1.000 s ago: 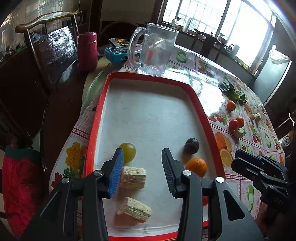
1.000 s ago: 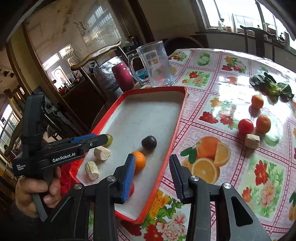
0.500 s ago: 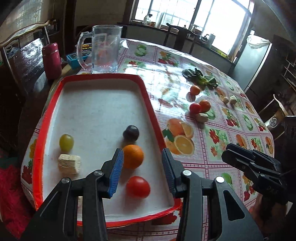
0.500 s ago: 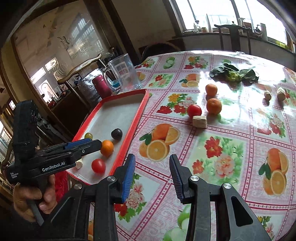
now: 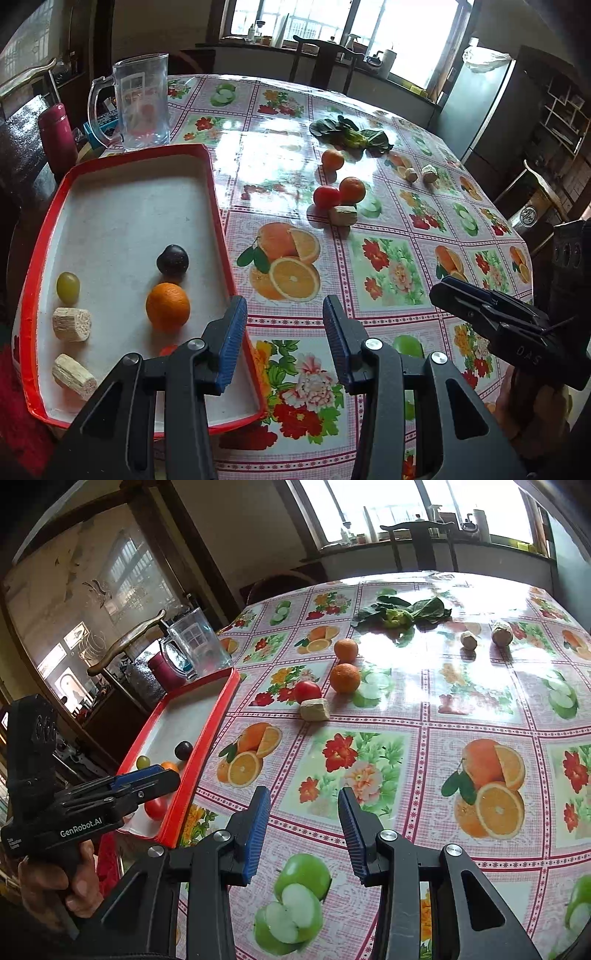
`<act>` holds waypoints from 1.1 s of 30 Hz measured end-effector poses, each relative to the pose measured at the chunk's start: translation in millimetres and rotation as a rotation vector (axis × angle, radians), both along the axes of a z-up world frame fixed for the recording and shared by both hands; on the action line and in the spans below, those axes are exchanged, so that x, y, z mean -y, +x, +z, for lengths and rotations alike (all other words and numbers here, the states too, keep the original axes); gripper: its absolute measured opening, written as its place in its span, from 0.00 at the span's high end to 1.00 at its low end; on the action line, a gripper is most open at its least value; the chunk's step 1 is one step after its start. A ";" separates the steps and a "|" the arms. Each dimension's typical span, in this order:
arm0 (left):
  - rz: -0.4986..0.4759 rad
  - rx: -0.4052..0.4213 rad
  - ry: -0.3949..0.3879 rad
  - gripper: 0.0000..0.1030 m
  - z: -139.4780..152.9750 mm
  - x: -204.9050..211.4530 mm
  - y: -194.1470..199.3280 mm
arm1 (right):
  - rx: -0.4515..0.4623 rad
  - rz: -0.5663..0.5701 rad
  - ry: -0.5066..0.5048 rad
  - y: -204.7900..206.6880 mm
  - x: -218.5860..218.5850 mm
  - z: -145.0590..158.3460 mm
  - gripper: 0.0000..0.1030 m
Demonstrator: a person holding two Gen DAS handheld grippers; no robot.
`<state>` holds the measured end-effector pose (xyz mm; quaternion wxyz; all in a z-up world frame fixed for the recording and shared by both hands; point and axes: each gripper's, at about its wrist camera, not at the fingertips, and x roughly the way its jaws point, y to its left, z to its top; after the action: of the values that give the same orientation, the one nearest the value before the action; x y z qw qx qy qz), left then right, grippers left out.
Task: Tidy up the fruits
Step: 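Move both open tools back over the table toward the orange and cream block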
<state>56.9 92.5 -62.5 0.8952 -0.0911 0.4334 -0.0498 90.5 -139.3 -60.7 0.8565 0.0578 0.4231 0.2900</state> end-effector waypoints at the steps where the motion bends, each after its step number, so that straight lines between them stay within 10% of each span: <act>1: -0.004 0.000 0.001 0.61 0.2 2.3 0.5 | -0.001 -0.004 0.001 0.4 2.6 -0.6 0.60; 33: -0.077 -0.075 -0.027 0.61 -26.9 67.1 84.7 | -0.009 -0.065 -0.031 60.9 38.0 -9.8 0.61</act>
<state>141.6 25.4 -89.4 0.8743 -0.0880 0.4693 -0.0867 151.4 -177.4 -70.5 0.8644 0.0594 0.4292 0.2552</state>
